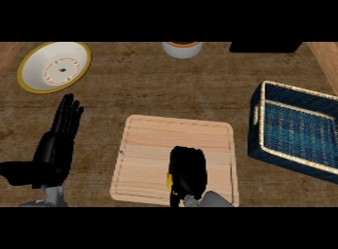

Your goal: Pick the lemon from the cutting board and place it in the basket

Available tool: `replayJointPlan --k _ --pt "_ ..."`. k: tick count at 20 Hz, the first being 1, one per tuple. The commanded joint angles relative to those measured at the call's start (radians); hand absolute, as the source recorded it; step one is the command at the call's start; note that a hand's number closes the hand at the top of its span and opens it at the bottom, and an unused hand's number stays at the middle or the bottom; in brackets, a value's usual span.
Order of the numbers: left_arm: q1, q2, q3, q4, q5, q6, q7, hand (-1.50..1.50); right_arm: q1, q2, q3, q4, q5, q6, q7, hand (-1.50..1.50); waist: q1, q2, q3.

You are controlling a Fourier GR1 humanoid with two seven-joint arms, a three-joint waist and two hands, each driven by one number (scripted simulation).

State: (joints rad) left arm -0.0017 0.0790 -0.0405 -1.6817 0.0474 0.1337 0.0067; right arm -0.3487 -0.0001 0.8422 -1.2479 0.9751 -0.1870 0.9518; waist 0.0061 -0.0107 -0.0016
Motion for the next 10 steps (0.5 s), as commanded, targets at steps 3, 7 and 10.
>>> replayJointPlan --k 3,7,10 --pt "-0.004 -0.01 -0.008 -0.03 -0.025 0.03 0.038 0.0 0.038 -0.006 -0.014 -0.188 0.106 -0.14 0.04 1.5 -0.015 0.006 0.002" --pt "0.022 -0.02 -0.012 -0.005 -0.02 0.018 -0.008 0.0 0.031 0.0 0.023 -0.399 0.153 -0.197 0.11 1.5 -0.018 0.003 0.002" --pt "-0.019 0.035 0.056 0.03 0.031 -0.03 -0.007 0.0 0.052 -0.01 0.024 -0.608 0.226 -0.102 0.133 1.5 -0.033 0.002 0.001"
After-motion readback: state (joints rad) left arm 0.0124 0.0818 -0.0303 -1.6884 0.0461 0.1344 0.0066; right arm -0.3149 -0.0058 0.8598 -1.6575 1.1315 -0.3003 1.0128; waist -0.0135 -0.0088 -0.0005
